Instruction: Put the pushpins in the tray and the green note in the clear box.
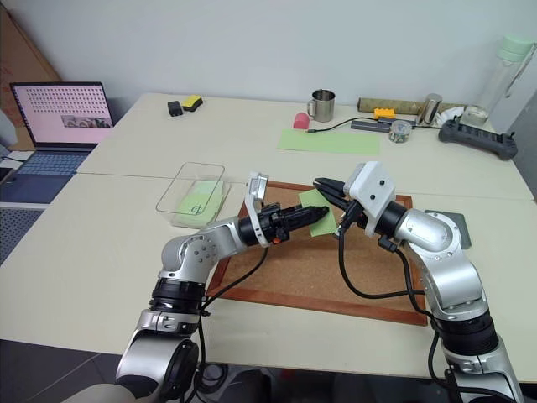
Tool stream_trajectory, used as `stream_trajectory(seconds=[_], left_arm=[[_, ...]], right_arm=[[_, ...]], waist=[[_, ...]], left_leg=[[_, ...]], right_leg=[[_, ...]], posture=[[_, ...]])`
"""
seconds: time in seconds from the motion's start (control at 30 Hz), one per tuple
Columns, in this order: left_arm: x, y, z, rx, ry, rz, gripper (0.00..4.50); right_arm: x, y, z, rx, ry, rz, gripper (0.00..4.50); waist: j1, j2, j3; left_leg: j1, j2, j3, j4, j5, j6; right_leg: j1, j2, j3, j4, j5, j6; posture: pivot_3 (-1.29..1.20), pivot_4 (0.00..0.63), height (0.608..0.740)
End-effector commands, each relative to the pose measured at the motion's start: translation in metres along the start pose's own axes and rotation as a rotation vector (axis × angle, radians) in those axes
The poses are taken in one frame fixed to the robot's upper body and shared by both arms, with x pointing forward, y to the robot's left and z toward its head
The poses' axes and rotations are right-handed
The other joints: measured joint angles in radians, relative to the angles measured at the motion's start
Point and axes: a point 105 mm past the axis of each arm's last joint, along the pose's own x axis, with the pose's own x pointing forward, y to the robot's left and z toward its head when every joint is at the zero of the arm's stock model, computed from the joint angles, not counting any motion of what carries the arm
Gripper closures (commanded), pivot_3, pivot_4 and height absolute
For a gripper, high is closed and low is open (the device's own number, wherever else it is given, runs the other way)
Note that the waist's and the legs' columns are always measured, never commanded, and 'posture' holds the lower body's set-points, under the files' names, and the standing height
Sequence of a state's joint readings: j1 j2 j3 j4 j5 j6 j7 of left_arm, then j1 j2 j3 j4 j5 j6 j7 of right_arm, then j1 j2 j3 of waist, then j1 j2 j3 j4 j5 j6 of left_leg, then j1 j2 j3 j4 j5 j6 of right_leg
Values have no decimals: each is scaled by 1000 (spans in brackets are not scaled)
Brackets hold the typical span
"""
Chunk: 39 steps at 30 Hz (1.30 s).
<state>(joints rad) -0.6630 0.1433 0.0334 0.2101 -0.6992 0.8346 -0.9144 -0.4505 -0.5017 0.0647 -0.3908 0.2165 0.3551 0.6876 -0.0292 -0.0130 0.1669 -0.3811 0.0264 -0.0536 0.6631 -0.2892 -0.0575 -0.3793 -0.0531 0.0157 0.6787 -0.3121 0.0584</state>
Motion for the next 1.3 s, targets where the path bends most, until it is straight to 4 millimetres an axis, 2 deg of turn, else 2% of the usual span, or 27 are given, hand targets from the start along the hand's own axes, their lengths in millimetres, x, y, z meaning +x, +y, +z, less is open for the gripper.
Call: stream_trajectory(seconds=[0.03, 0.27, 0.47, 0.63, 0.7, 0.9, 1.0, 1.13, 1.23, 1.3], left_arm=[[1, -10, 10, 32, -26, -43, 3120], [1, -11, 11, 34, -28, -50, 4461], [2, -11, 15, 21, -47, -44, 4461], [-6, 18, 5, -1, -4, 110, 4461], [-8, 24, 4, -5, -3, 135, 4461], [-1, 10, 13, 45, -6, 70, 4461], [4, 2, 14, 205, 56, 53, 4461], [12, -18, 11, 432, 169, -20, 4461], [17, -16, 3, 646, 261, -26, 4461], [20, -17, -6, 753, 308, -60, 4461]], right_arm=[[-1, -2, 11, -45, -35, -7, 4500], [1, -2, 9, -45, -31, -8, 4500], [1, -2, 7, -47, -24, -11, 4500], [-3, -4, 7, -52, -20, -29, 4500], [-5, -5, 7, -55, -15, -36, 4500], [-14, -7, 0, -51, 13, -59, 4500], [-35, -19, -19, -3, 83, -144, 4500], [-88, -46, -69, 86, 287, -361, 4500], [-129, -69, -98, 219, 385, -564, 4500], [-144, -82, -110, 307, 415, -659, 4500]], waist=[[0, 0, 0], [0, 0, 0], [0, 0, 0], [0, 0, 0], [0, 0, 0], [1, 0, 0], [2, 0, 0], [9, 0, 0], [9, 0, 0], [8, 0, 0]], left_leg=[[0, 0, 0, 0, 0, 0], [0, 0, 0, 0, 0, 0], [0, 0, 0, 0, 0, 0], [0, 0, 0, 0, 0, 0], [0, 0, 0, 0, 0, 0], [-1, 0, 0, 0, 0, 0], [-1, 0, 0, 0, 0, 0], [-1, 0, 0, 0, 0, -1], [-1, 0, 2, 0, 1, -2], [0, 0, 2, 0, 0, 0]], right_leg=[[0, 0, 0, 0, 0, 0], [0, 0, 0, 0, 0, 0], [0, 0, 0, 0, 0, 0], [0, 0, 0, 0, 0, 0], [0, 0, 0, 0, 0, 0], [-1, 0, 0, 0, 0, 0], [0, 0, 0, 0, 0, 0], [0, 0, 0, -1, 0, 0], [0, 0, 1, -1, 0, 0], [0, 0, 2, -1, 0, 0]], posture=[[0, 150, 740], [0, 150, 740], [0, 150, 740], [0, 150, 740], [0, 150, 740], [0, 150, 740], [0, 150, 740], [0, 150, 740], [0, 150, 740], [0, 150, 740]])
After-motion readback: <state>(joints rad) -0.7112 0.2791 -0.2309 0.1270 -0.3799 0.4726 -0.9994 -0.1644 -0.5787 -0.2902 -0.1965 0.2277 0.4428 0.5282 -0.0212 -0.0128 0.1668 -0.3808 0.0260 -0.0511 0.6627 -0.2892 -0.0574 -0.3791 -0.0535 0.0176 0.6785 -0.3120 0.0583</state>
